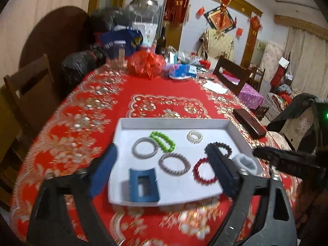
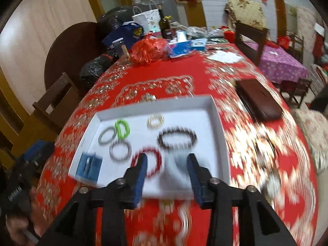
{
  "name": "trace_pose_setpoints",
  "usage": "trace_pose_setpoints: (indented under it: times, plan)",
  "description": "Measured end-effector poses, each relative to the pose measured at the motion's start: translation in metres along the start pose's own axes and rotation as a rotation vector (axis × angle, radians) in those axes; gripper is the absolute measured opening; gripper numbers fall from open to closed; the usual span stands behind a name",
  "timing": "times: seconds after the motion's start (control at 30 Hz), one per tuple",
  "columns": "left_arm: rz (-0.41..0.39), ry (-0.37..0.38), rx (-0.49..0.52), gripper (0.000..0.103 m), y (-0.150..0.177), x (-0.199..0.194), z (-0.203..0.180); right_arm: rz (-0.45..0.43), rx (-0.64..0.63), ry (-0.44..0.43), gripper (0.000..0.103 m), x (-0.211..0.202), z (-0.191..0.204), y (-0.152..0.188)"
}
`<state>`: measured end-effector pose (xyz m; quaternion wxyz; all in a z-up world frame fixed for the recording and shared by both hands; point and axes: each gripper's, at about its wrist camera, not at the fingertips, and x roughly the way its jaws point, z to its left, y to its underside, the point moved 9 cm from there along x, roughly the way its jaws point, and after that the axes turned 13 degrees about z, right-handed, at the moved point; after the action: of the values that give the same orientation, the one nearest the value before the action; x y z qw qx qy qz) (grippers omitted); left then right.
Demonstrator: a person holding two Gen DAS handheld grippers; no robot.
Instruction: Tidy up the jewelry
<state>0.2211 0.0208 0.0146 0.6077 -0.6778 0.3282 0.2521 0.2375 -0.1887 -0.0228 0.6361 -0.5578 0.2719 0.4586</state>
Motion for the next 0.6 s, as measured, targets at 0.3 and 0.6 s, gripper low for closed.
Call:
trace_pose_setpoints:
  times: [0.3, 0.6]
  plan:
    - [0.039, -0.101, 0.158, 0.103, 0.077, -0.036, -0.001, 0.071, 0.086, 0.062, 0.053, -0.022, -0.005, 0.093]
    - [0.113, 0.017, 0.075, 0.103, 0.101, -0.057, -0.012, 0.03, 0.008, 0.126, 0.072, -0.049, 0.023, 0.11]
